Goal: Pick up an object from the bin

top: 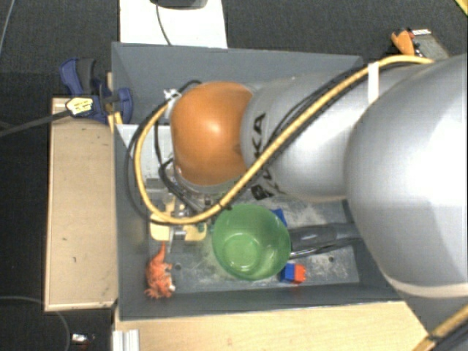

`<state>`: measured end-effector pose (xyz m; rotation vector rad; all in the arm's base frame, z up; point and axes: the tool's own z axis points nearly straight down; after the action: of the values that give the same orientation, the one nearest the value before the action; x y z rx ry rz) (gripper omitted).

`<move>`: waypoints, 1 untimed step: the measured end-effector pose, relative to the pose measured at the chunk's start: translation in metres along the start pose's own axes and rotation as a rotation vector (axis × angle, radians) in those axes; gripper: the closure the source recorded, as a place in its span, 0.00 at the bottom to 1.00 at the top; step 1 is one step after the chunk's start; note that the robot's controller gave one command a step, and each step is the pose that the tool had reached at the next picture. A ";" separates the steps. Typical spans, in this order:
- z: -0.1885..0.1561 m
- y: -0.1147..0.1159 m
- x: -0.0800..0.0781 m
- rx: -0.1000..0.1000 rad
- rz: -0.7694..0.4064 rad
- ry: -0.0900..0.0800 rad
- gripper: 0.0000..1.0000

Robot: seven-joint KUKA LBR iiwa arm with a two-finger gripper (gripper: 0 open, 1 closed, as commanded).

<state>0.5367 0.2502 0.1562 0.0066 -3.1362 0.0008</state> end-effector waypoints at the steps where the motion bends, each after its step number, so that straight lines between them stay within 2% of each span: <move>1: -0.005 -0.001 -0.002 -0.002 0.007 -0.007 0.00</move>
Offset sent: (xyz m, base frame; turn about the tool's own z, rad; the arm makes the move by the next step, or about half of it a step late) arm -0.0143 -0.0411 0.1227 0.0512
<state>0.5388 0.2488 0.1610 -0.0041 -3.1435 -0.0025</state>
